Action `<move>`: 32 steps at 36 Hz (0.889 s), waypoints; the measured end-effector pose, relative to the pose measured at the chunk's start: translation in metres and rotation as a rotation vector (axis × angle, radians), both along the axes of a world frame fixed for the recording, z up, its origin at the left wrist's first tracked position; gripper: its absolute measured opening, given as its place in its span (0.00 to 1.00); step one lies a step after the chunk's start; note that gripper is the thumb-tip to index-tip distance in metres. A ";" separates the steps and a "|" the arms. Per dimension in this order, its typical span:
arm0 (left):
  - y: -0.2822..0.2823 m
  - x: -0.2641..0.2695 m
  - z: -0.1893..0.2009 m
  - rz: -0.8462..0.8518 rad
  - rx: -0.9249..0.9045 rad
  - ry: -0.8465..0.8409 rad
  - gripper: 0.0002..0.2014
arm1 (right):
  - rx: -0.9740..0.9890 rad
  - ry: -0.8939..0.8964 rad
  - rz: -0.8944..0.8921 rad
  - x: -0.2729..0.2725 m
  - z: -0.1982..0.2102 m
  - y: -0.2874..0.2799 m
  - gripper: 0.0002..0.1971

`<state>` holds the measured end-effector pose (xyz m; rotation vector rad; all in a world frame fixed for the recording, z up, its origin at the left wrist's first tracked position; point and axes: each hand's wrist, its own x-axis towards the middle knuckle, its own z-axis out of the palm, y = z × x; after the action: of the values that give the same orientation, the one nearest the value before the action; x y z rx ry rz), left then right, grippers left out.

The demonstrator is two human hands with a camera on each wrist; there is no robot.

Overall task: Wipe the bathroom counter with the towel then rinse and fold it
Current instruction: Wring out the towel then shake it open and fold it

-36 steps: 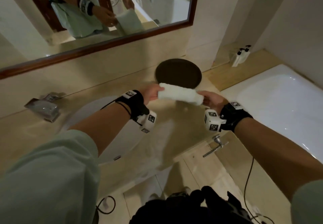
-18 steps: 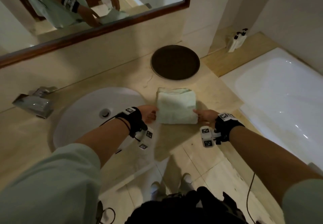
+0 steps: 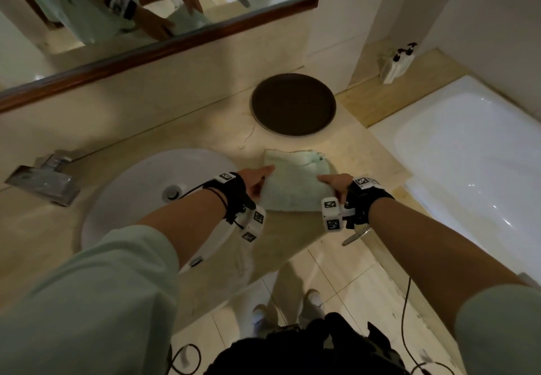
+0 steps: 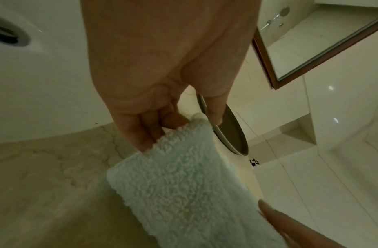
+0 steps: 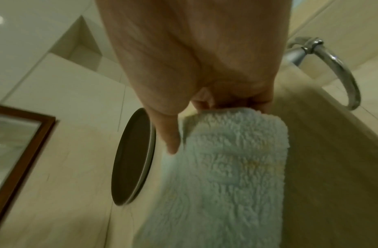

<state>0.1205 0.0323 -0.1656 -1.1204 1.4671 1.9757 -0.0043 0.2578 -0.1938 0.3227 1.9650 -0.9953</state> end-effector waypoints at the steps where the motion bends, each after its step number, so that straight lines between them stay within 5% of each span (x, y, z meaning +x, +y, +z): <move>1: 0.000 -0.002 0.000 -0.014 -0.004 0.021 0.23 | 0.019 0.061 0.034 -0.002 0.002 -0.003 0.36; 8: -0.003 -0.019 0.015 0.093 -0.217 0.236 0.18 | -0.130 0.345 -0.032 0.011 0.048 -0.021 0.17; 18: -0.002 -0.019 0.002 -0.221 -0.439 -0.013 0.23 | 0.216 0.221 0.061 0.011 0.046 -0.016 0.27; 32: 0.004 -0.009 0.008 -0.232 -0.351 -0.099 0.27 | 0.138 0.050 0.013 0.022 0.034 -0.006 0.20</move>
<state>0.1113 0.0359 -0.1573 -1.1086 1.8448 1.5240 0.0181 0.2523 -0.1595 0.3645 2.0843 -0.8686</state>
